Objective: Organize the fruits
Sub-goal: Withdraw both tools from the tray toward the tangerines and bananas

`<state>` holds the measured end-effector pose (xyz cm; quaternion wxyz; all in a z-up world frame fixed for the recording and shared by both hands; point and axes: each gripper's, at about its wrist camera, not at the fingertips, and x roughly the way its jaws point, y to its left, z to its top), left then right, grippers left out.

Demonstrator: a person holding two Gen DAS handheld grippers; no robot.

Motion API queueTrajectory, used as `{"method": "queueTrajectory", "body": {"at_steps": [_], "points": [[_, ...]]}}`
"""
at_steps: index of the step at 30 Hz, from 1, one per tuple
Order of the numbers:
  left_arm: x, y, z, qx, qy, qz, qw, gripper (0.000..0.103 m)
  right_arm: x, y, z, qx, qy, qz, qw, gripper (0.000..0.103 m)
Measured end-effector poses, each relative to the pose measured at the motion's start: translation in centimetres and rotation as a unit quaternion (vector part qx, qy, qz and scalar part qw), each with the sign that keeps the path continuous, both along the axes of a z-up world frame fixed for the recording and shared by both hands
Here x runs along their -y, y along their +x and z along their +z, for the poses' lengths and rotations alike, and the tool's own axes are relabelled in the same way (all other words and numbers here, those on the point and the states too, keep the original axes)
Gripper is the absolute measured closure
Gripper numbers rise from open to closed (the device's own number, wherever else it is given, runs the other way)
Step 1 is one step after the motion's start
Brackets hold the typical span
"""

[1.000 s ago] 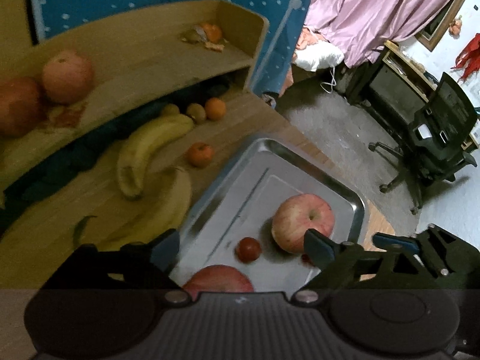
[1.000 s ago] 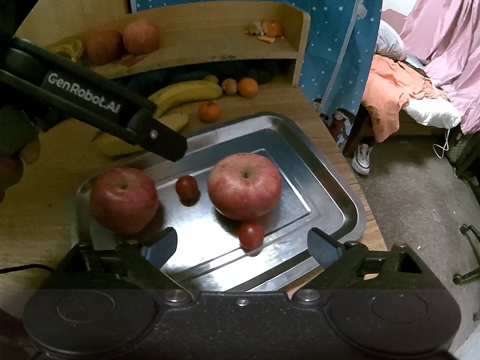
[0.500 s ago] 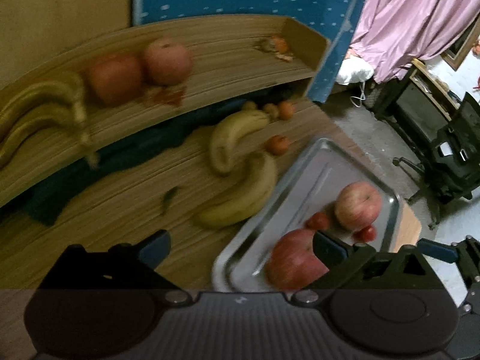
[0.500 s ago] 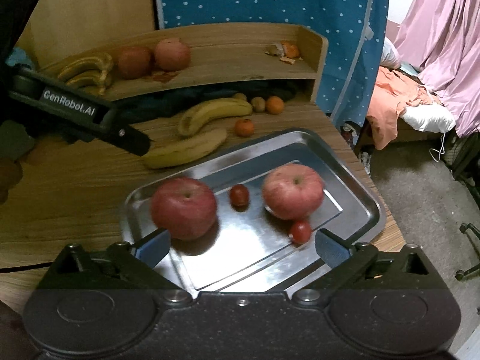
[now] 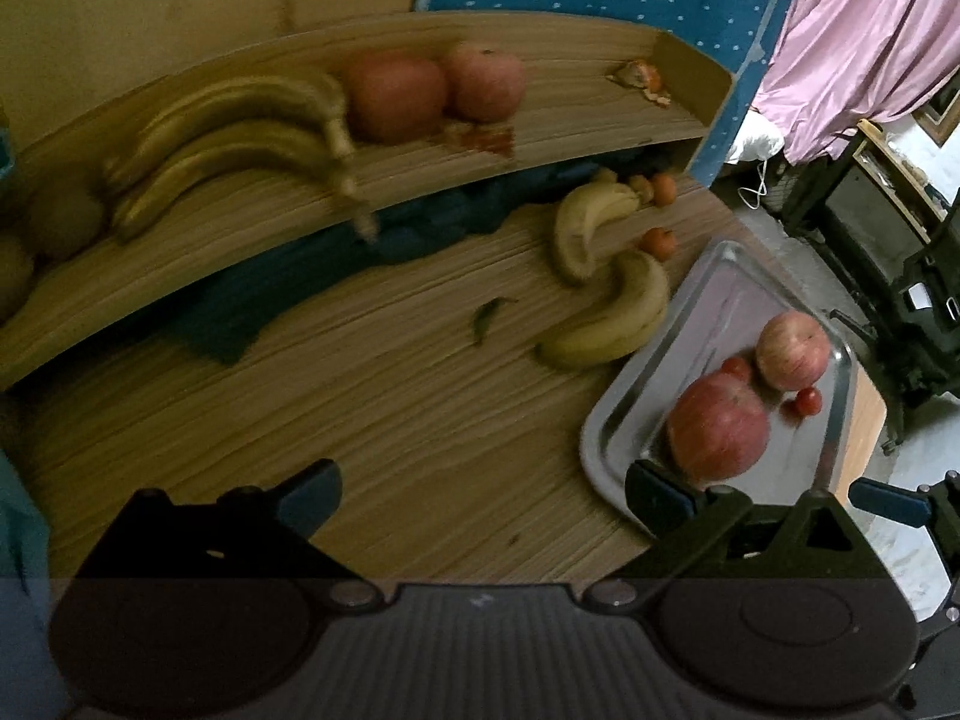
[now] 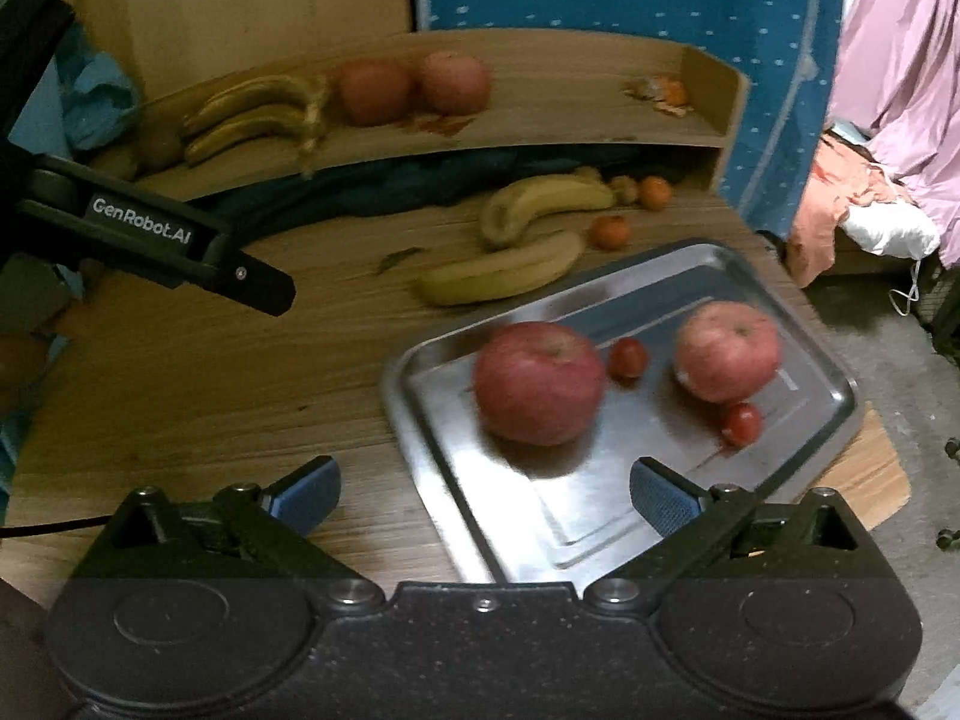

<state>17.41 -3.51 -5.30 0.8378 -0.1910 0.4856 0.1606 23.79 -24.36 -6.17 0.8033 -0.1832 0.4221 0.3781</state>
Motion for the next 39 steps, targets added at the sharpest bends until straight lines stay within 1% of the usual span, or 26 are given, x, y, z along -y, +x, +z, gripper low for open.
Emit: {"method": "queueTrajectory", "body": {"at_steps": [3,8,15,19,22,31,35,39], "points": [[-1.1,-1.4,0.0,0.000,0.001,0.008,1.0000,0.000,-1.2,-1.1,0.1,-0.001,-0.001,0.012,1.000,0.001],[-2.8,-3.3,-0.2,-0.005,0.006,0.035,0.9994,0.000,-3.1,-2.3,0.6,0.012,-0.008,0.037,0.999,0.001],[-4.7,-5.4,-0.4,0.007,-0.008,0.076,0.9971,0.000,-4.9,-3.3,1.6,0.038,-0.020,0.075,0.996,0.001],[-5.1,-5.8,-0.5,0.010,-0.011,0.087,0.9961,0.000,-5.3,-3.3,1.9,0.047,-0.020,0.084,0.995,0.001],[-5.2,-5.7,-0.5,0.013,-0.015,0.091,0.9956,0.000,-5.5,-2.9,1.8,0.049,-0.016,0.084,0.995,0.001],[-5.6,-4.2,-0.9,-0.003,-0.009,0.113,0.9936,0.000,-6.4,-0.2,0.7,0.042,-0.008,0.097,0.994,0.001],[-5.4,-2.7,-1.1,-0.006,-0.010,0.116,0.9932,0.000,-6.5,1.4,0.0,0.034,-0.011,0.106,0.994,0.001],[-4.8,-0.4,-1.6,-0.013,-0.010,0.109,0.9939,0.000,-6.1,3.6,-0.8,0.030,-0.018,0.098,0.995,0.001]]}}
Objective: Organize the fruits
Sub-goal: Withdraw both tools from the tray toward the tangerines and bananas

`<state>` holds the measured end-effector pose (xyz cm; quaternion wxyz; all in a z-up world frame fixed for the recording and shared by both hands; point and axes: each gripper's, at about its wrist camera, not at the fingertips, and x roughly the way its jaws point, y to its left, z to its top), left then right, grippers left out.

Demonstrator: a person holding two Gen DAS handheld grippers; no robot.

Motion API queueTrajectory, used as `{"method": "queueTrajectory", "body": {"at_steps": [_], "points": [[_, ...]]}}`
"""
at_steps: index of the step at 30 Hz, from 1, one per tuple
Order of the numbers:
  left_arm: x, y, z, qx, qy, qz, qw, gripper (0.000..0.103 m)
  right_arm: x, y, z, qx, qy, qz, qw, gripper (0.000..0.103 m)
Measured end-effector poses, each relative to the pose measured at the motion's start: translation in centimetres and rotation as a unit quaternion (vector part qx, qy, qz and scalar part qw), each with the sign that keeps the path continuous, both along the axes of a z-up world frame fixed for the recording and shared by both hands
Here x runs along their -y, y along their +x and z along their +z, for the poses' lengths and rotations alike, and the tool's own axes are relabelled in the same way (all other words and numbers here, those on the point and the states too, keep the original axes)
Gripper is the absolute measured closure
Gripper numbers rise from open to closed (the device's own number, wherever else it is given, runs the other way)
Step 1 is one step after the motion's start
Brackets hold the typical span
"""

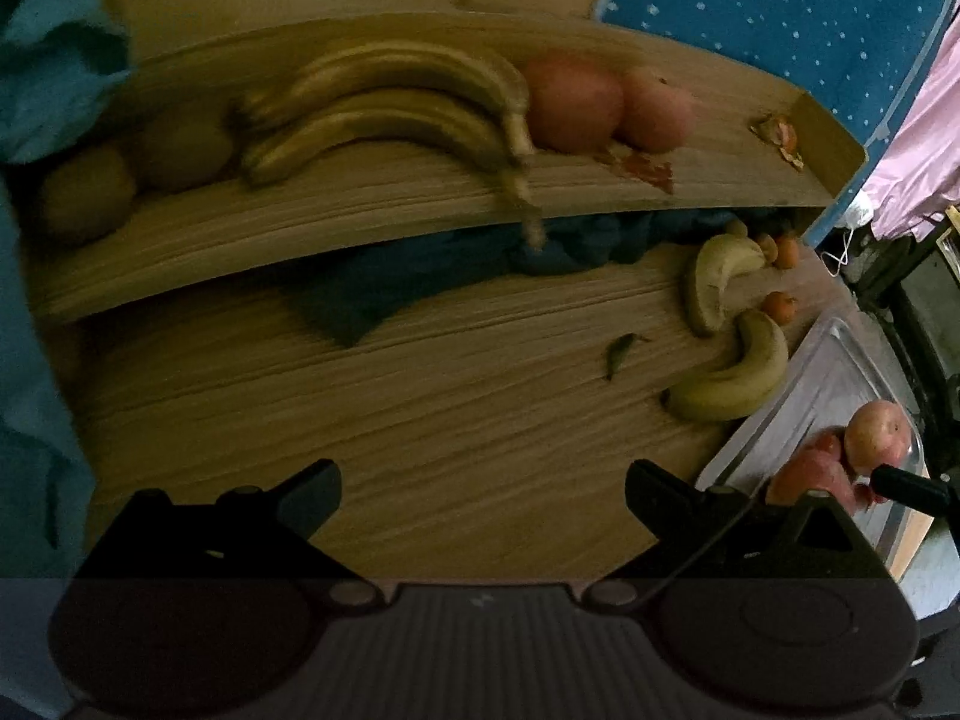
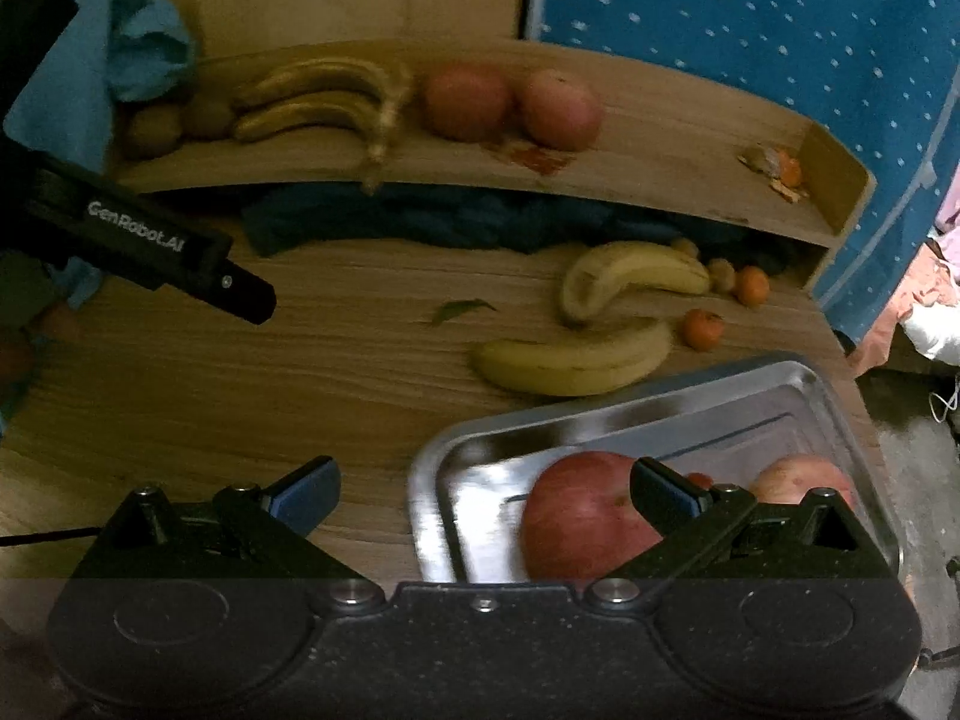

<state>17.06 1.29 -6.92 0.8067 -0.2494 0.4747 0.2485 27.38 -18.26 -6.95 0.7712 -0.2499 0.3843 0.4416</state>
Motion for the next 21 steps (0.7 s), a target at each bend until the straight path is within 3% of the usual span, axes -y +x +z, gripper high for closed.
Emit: {"method": "queueTrajectory", "body": {"at_steps": [14,21], "points": [[4.7,11.6,-0.9,-0.023,0.012,-0.117,0.9927,0.000,2.2,12.9,-1.1,0.019,0.002,-0.100,0.995,0.001],[6.7,16.3,-1.9,-0.039,0.020,-0.180,0.9827,0.000,1.7,19.3,-1.5,-0.001,0.025,-0.097,0.995,0.001]]}}
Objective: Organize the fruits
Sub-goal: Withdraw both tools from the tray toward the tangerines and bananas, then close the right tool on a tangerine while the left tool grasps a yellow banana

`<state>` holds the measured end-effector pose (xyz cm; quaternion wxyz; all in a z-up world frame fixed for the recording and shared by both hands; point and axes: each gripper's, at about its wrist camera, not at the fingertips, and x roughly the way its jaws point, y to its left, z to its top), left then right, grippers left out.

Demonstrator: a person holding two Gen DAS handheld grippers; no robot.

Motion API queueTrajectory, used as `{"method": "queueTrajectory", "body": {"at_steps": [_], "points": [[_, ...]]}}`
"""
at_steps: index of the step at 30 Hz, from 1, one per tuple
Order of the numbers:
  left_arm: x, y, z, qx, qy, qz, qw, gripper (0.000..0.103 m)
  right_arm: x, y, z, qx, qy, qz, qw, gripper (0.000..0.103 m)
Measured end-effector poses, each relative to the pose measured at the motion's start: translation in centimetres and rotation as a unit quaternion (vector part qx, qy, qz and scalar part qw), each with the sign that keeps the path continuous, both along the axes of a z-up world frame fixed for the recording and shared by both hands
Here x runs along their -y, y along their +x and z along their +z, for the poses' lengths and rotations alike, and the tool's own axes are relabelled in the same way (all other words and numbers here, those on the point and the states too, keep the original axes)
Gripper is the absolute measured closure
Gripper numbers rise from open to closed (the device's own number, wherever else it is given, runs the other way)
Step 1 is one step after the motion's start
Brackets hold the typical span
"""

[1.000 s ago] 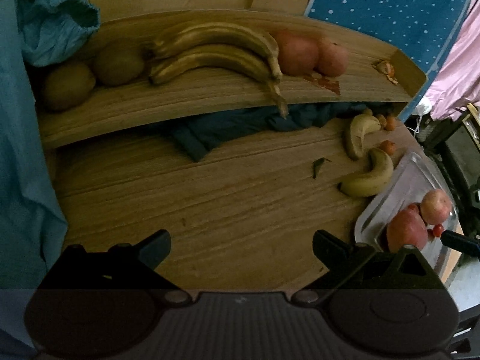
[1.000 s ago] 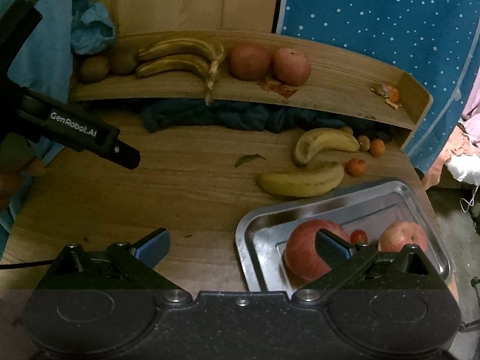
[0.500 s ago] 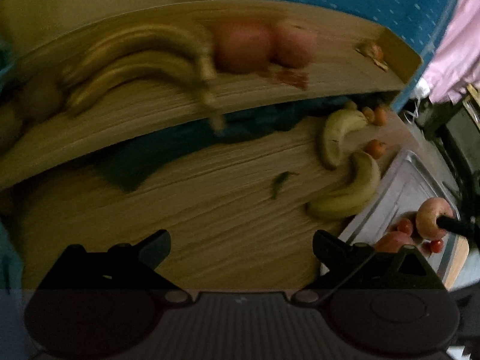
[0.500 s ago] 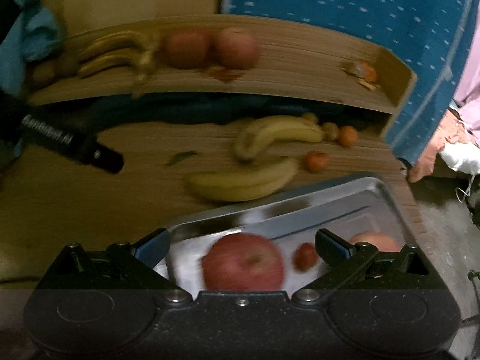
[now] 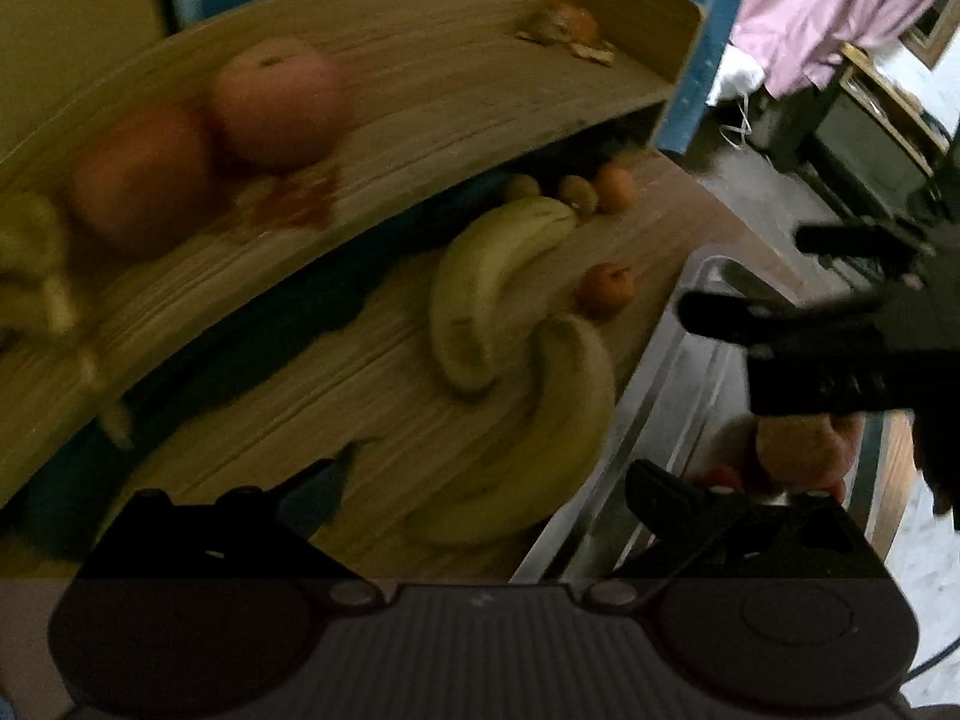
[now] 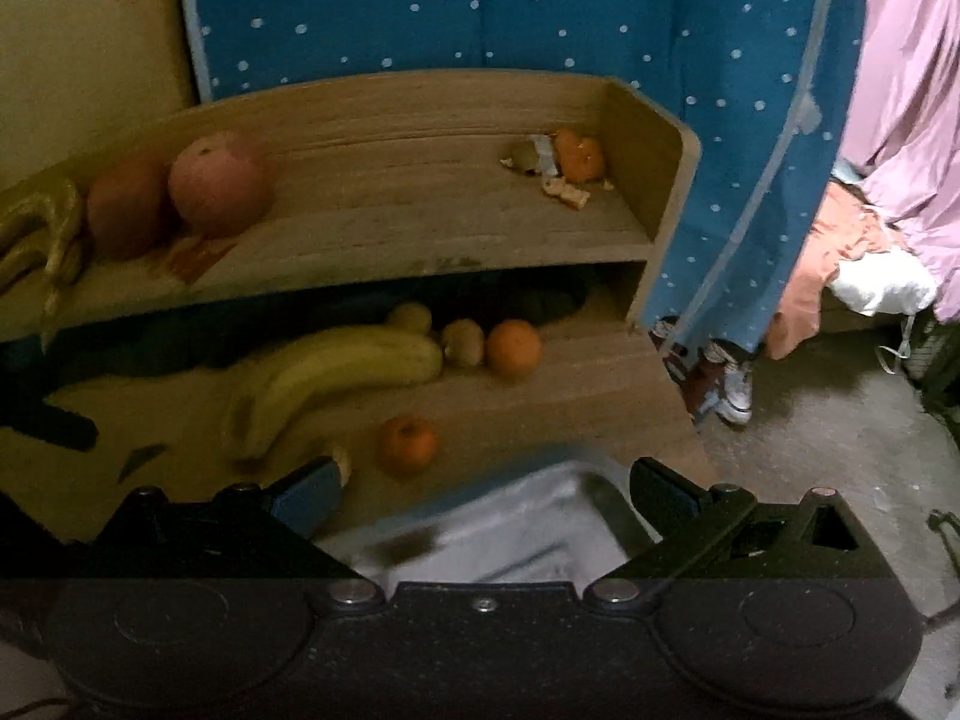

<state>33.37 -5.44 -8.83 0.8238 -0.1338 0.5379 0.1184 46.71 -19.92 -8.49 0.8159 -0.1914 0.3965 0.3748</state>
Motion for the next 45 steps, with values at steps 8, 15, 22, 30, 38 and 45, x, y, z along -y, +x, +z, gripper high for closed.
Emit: {"method": "queueTrajectory", "body": {"at_steps": [8,15,22,30,38,45], "points": [[0.3,2.2,-0.7,-0.004,-0.002,-0.030,0.9995,0.006,-2.4,2.2,-1.4,-0.030,0.005,0.031,0.999,0.014],[0.5,2.9,-1.2,-0.014,-0.009,-0.038,0.9991,0.025,-3.4,2.5,-3.0,-0.052,-0.006,0.043,0.998,0.021],[0.6,3.5,-1.5,-0.019,-0.018,-0.038,0.9989,0.036,-3.8,2.7,-3.8,-0.058,-0.012,0.046,0.997,0.022],[1.0,4.2,-2.3,-0.038,-0.023,-0.033,0.9985,0.042,-4.2,2.8,-4.1,-0.056,-0.012,0.052,0.997,0.029],[0.7,3.8,-2.2,-0.034,-0.036,-0.025,0.9984,0.050,-4.5,2.6,-4.6,-0.071,-0.013,0.062,0.995,0.042],[-0.1,3.6,-2.4,-0.039,-0.033,-0.013,0.9986,0.055,-4.8,2.3,-4.7,-0.067,-0.018,0.055,0.996,0.051]]}}
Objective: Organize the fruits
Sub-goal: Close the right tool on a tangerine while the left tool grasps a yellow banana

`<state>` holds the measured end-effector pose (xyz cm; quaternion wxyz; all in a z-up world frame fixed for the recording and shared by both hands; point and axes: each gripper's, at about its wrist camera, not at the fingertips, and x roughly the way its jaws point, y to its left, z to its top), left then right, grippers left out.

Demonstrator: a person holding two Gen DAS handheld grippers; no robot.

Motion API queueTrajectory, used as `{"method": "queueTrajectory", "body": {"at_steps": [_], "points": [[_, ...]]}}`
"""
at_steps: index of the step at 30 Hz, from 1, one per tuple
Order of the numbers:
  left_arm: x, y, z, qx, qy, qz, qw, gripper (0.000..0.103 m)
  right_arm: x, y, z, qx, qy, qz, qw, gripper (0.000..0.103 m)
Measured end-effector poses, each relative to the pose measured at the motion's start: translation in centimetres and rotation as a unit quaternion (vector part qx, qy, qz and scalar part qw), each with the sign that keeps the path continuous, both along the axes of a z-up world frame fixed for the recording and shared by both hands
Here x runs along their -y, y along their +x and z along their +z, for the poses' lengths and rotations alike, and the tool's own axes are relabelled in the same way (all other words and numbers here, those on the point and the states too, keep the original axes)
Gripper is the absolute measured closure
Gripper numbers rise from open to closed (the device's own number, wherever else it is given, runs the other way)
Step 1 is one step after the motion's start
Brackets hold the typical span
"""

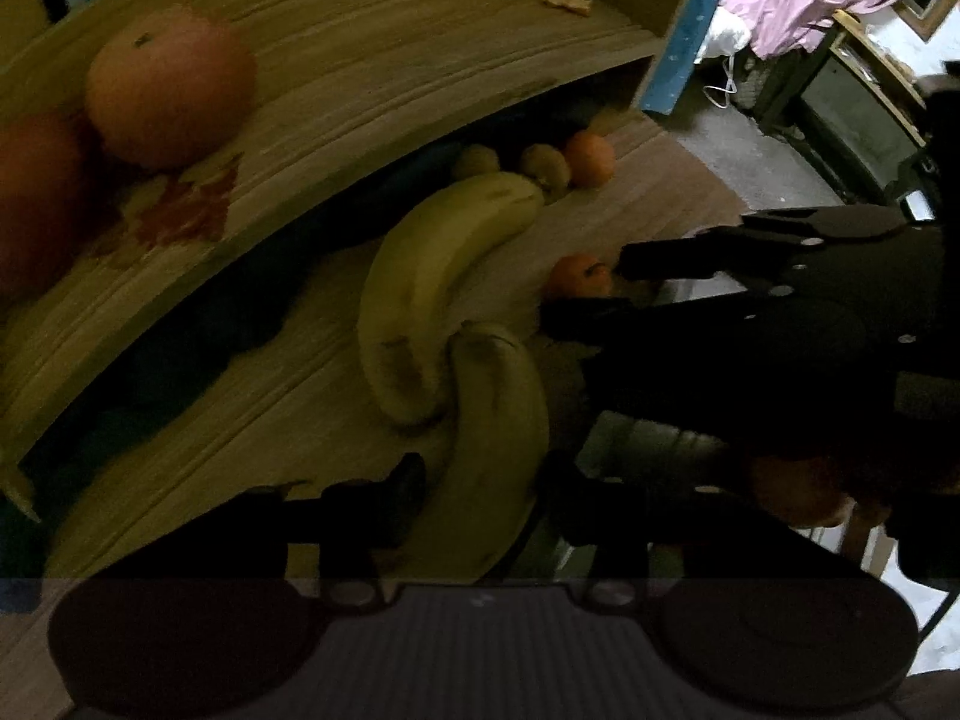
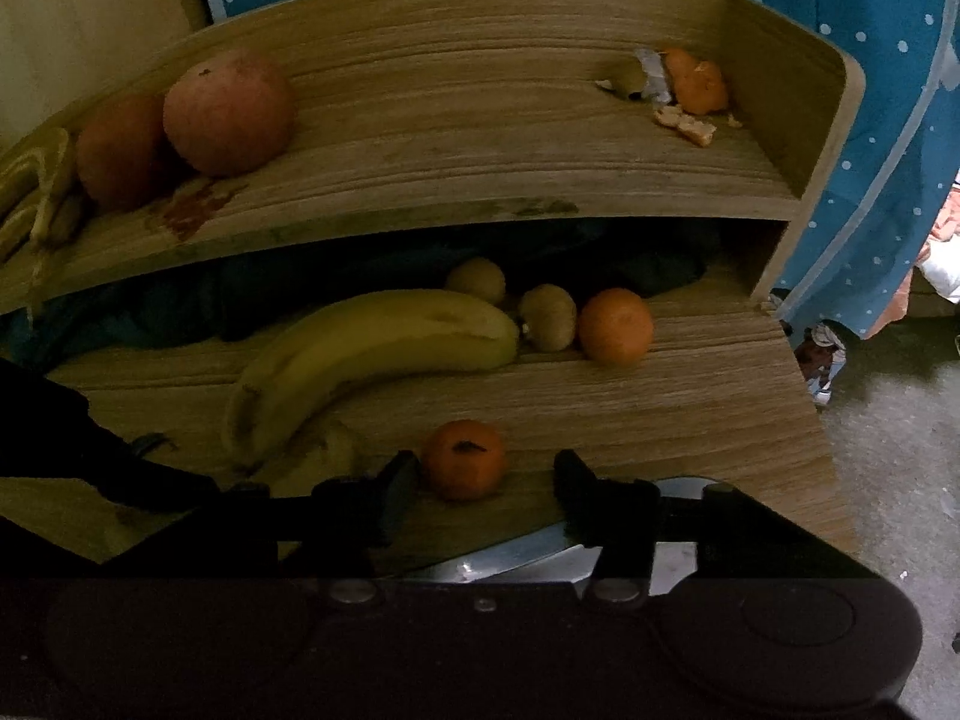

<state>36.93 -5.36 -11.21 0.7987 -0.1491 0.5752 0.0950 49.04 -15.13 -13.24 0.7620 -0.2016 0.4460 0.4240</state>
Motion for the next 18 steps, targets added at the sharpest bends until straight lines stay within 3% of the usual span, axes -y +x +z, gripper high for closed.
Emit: {"method": "queueTrajectory", "body": {"at_steps": [8,14,18], "points": [[-0.3,-0.4,-0.5,-0.002,0.002,0.007,1.0000,0.052,-0.4,-0.8,0.0,0.008,0.000,0.002,1.000,0.052],[0.2,-0.7,-0.4,0.001,0.008,0.003,1.0000,0.054,-0.7,-1.7,-0.1,0.020,-0.002,0.013,1.000,0.071],[0.3,-0.9,-0.4,0.003,0.012,-0.004,0.9999,0.055,-0.6,-2.1,0.0,0.017,0.000,0.018,1.000,0.072]]}}
